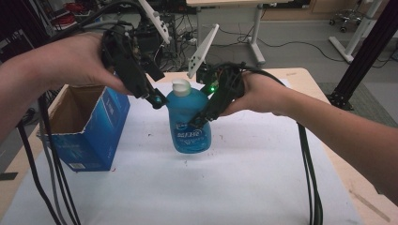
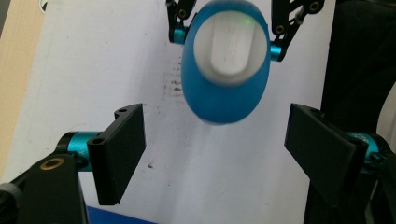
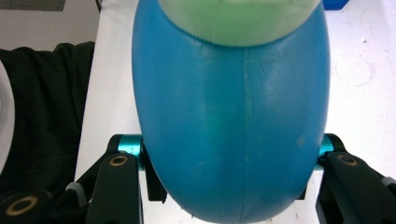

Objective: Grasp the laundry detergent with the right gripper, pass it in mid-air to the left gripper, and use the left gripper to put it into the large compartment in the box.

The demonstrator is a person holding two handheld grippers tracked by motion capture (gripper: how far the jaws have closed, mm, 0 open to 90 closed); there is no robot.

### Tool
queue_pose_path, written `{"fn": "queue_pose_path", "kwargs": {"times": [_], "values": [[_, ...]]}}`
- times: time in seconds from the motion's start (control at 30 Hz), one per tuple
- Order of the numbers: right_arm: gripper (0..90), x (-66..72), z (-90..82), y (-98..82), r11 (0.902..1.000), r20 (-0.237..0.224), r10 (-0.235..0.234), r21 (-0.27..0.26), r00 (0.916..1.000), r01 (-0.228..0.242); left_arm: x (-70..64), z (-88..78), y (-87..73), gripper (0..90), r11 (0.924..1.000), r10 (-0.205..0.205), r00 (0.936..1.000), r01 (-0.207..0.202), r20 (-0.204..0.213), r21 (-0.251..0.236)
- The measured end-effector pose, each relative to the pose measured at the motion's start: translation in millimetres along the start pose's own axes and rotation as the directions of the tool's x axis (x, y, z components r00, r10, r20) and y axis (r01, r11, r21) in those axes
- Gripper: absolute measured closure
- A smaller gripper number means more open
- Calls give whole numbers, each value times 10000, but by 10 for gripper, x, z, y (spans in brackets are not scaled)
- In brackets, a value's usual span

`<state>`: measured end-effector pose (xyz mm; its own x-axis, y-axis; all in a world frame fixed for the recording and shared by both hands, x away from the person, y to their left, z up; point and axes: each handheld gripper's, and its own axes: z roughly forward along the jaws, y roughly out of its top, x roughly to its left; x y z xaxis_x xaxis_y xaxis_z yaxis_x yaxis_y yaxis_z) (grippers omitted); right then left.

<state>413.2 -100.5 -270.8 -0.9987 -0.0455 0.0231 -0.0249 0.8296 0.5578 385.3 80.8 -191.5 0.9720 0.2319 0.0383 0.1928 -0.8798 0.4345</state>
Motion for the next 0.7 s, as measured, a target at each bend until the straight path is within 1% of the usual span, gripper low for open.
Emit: {"fn": "queue_pose_path", "kwargs": {"times": [0.03,0.17,0.23,0.4,0.47,0.5,0.63,0.67,0.7], "values": [[463,4,0,12,10000,-28,-48,4,10000,48,2,7,22,207,9999,112,9999,-112,19,118],[463,20,3,70,9999,-101,-88,78,9999,89,-18,61,88,207,9990,302,9995,-306,119,334],[463,29,6,87,9997,-97,-213,94,9997,214,-25,88,113,207,9982,434,9989,-442,197,414],[464,38,5,111,9996,-161,-238,120,9996,240,-32,162,152,207,9969,511,9983,-527,287,578],[464,30,4,114,9994,-151,-339,61,9993,340,-41,187,170,207,9964,532,9979,-555,362,638],[464,33,-1,115,9996,-174,-285,81,9994,286,-44,199,180,207,9959,572,9977,-596,371,687],[464,35,-23,114,9998,-201,-180,77,9996,182,-38,241,208,207,9955,638,9973,-660,354,673],[463,40,-29,113,9999,-214,-118,80,9997,120,-38,253,210,207,9960,644,9974,-662,319,591],[463,37,-32,110,9999,-178,-104,32,9998,104,-41,261,210,207,9972,564,9979,-579,328,476]]}}
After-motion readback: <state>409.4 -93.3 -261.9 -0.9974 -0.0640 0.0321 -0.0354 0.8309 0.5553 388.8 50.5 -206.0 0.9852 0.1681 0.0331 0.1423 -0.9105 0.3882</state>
